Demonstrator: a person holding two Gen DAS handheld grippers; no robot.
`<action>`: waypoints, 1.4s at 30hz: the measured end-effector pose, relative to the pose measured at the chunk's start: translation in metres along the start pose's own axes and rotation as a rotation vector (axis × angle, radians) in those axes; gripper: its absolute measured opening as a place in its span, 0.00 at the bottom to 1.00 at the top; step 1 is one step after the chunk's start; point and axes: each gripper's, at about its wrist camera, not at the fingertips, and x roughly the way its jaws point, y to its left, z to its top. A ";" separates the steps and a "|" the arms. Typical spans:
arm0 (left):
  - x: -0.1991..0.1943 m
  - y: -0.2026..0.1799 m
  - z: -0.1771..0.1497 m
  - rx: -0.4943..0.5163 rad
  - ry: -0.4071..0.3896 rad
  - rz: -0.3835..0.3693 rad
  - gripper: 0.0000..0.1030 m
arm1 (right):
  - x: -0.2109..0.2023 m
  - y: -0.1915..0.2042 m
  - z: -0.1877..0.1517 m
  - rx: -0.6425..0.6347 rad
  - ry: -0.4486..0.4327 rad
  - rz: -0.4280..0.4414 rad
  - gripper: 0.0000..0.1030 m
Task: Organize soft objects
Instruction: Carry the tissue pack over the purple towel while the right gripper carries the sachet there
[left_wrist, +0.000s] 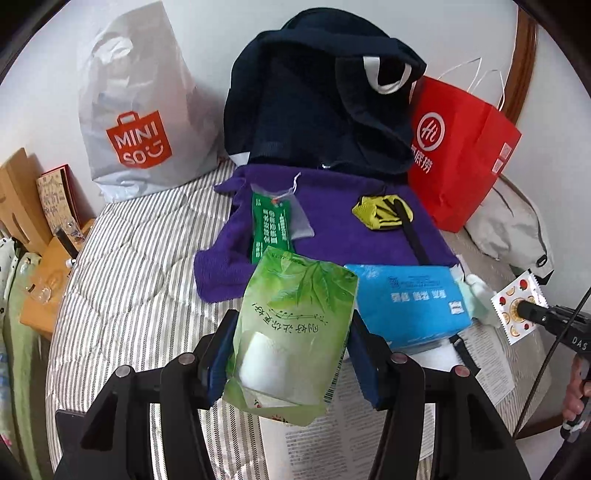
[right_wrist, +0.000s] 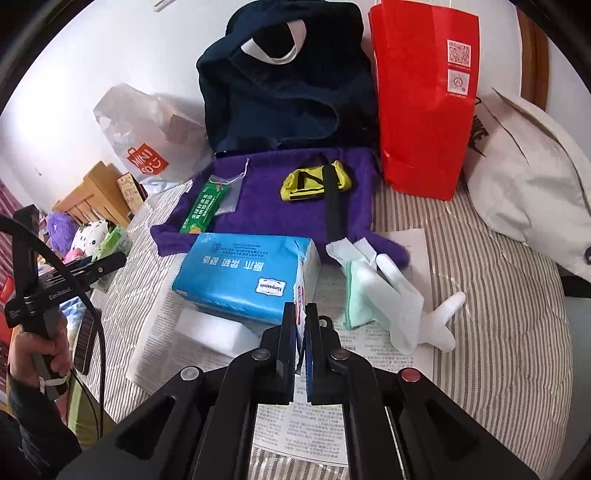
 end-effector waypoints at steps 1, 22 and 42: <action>-0.001 -0.001 0.001 0.001 0.001 -0.006 0.53 | 0.000 0.002 0.001 -0.005 0.001 -0.006 0.04; 0.016 -0.012 0.027 0.029 0.016 -0.033 0.53 | 0.021 0.010 0.031 -0.009 -0.014 -0.006 0.04; 0.061 0.000 0.068 0.040 0.043 -0.026 0.53 | 0.096 0.000 0.100 0.010 0.005 0.002 0.04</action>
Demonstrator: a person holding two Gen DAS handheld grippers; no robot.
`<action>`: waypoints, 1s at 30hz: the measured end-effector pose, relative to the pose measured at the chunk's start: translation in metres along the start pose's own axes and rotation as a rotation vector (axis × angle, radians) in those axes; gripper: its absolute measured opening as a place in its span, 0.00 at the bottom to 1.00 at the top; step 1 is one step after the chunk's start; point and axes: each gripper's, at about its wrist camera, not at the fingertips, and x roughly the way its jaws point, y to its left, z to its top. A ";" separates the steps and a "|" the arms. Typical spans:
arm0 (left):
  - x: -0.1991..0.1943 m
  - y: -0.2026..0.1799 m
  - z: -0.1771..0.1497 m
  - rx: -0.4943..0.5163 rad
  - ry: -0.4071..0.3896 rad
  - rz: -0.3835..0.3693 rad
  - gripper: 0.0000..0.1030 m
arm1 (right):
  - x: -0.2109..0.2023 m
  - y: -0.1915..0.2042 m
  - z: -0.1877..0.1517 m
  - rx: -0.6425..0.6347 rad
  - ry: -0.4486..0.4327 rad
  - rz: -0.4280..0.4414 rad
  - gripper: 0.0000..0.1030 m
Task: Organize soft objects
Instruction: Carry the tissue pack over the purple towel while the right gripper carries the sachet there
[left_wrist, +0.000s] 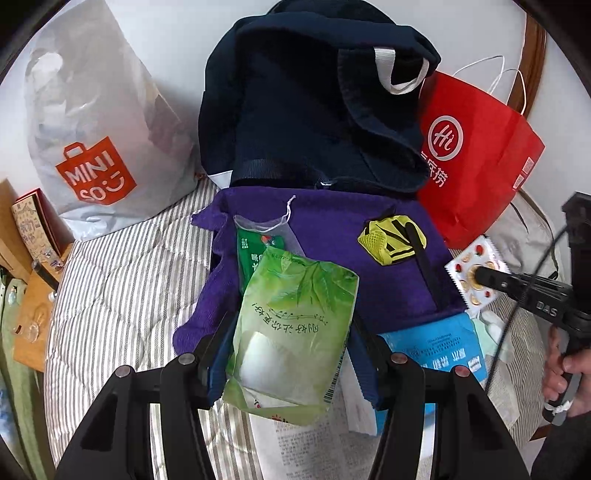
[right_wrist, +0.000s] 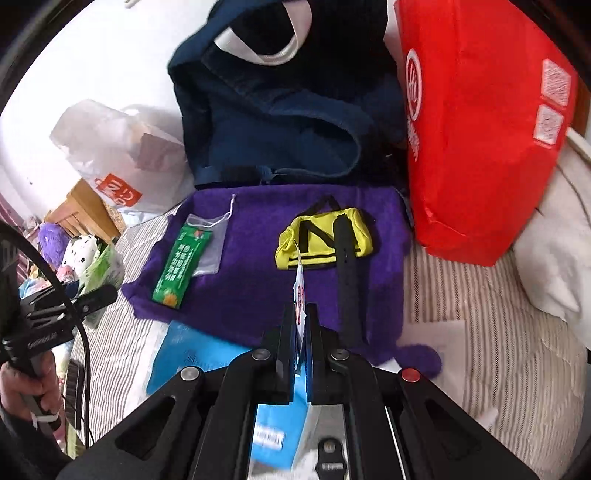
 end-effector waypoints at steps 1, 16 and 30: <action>0.002 0.001 0.001 -0.001 0.001 -0.002 0.53 | 0.008 -0.001 0.003 0.006 0.012 -0.005 0.04; 0.030 0.006 0.013 -0.009 0.022 -0.030 0.53 | 0.068 0.002 0.015 0.024 0.104 0.053 0.04; 0.054 0.002 0.014 0.001 0.057 -0.041 0.53 | 0.088 -0.011 0.009 0.011 0.167 0.014 0.11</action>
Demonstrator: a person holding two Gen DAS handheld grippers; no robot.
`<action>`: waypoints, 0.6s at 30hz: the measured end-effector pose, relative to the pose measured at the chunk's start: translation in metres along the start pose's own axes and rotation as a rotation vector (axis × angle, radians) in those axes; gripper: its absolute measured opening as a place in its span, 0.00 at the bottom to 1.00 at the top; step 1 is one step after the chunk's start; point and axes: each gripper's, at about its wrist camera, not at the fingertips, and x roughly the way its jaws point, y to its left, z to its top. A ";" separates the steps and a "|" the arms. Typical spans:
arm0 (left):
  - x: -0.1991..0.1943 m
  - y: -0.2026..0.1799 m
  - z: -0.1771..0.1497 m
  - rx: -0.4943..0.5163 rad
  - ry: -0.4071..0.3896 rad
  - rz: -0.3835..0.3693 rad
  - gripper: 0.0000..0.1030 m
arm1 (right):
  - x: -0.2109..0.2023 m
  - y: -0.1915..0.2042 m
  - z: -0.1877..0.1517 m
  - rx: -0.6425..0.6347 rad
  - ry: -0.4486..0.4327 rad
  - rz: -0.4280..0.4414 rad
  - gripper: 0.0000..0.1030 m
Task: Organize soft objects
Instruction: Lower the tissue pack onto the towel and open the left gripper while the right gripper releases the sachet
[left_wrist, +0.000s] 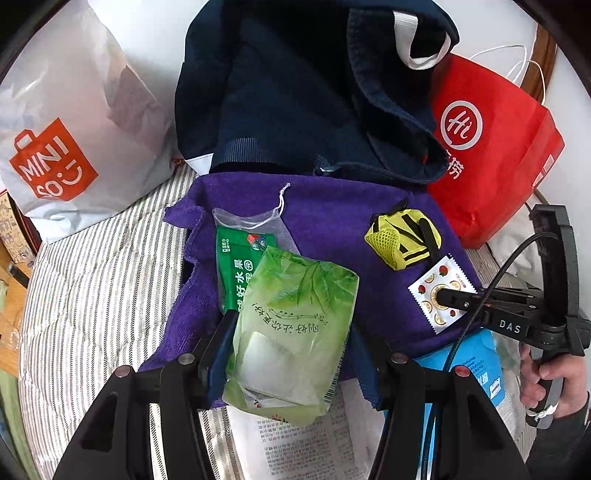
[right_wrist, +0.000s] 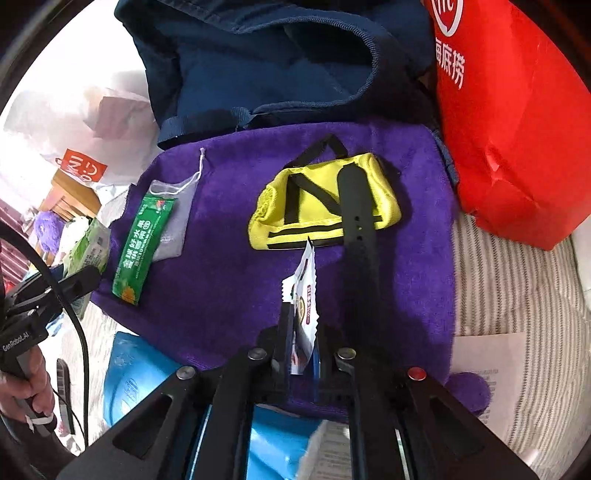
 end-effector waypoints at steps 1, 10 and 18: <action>0.002 0.000 0.000 0.001 0.004 0.003 0.53 | -0.001 0.001 0.000 -0.007 -0.003 -0.013 0.13; 0.017 -0.001 0.011 0.007 0.013 0.007 0.53 | -0.011 -0.002 -0.001 -0.060 -0.032 -0.116 0.44; 0.043 -0.008 0.026 0.010 0.023 0.014 0.53 | -0.035 -0.005 -0.001 -0.050 -0.081 -0.116 0.47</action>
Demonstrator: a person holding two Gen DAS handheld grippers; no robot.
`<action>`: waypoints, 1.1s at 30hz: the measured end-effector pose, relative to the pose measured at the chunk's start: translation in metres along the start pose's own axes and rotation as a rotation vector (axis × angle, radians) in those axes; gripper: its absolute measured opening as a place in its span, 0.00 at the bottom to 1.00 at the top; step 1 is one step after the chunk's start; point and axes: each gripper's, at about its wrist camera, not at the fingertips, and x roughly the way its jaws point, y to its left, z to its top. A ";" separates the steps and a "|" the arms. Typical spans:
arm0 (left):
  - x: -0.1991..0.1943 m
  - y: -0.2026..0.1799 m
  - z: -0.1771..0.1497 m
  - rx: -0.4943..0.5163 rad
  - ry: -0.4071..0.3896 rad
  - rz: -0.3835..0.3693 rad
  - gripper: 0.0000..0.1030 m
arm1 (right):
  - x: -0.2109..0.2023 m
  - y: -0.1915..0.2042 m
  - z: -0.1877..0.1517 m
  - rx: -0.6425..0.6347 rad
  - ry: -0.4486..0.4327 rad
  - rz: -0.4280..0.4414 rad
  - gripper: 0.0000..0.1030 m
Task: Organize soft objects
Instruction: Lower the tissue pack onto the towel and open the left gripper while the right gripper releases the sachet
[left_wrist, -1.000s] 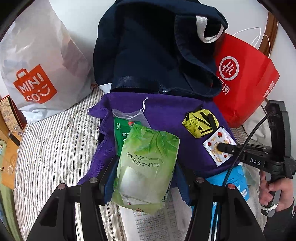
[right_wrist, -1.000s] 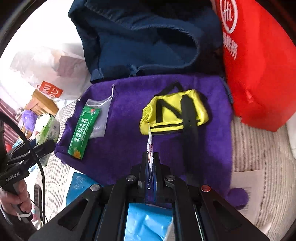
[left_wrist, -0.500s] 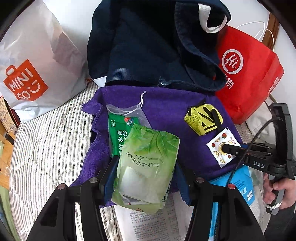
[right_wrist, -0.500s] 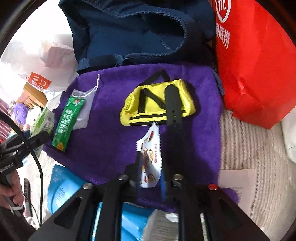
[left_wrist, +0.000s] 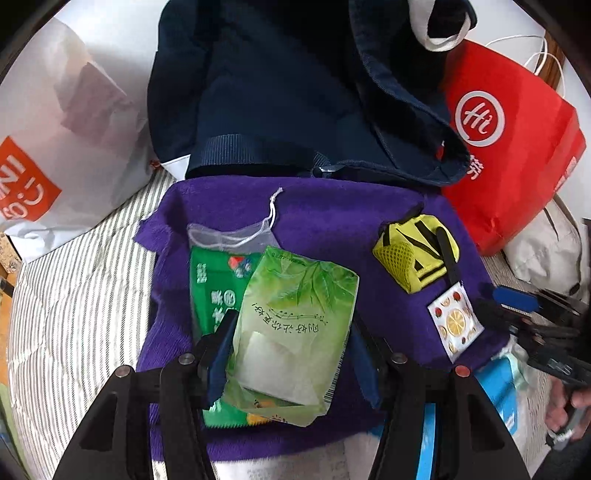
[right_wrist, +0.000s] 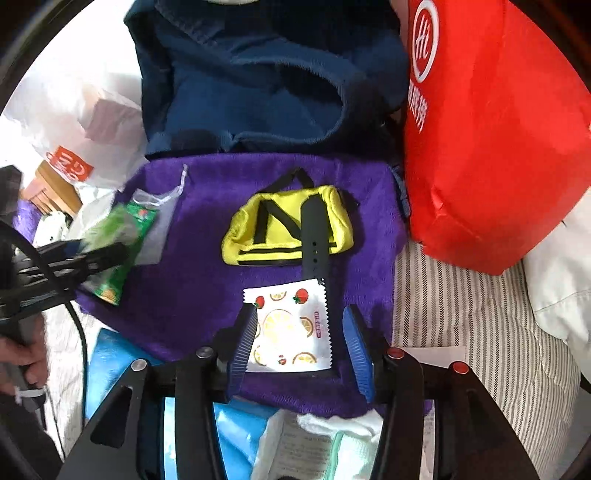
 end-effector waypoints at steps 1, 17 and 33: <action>0.002 -0.001 0.002 0.002 -0.005 0.003 0.53 | -0.006 0.000 -0.001 -0.001 -0.012 0.001 0.47; 0.043 -0.017 0.020 0.041 0.037 0.061 0.54 | -0.063 -0.022 -0.041 0.063 -0.086 -0.018 0.48; 0.055 -0.025 0.018 0.023 0.095 0.033 0.66 | -0.083 -0.043 -0.064 0.144 -0.101 -0.016 0.48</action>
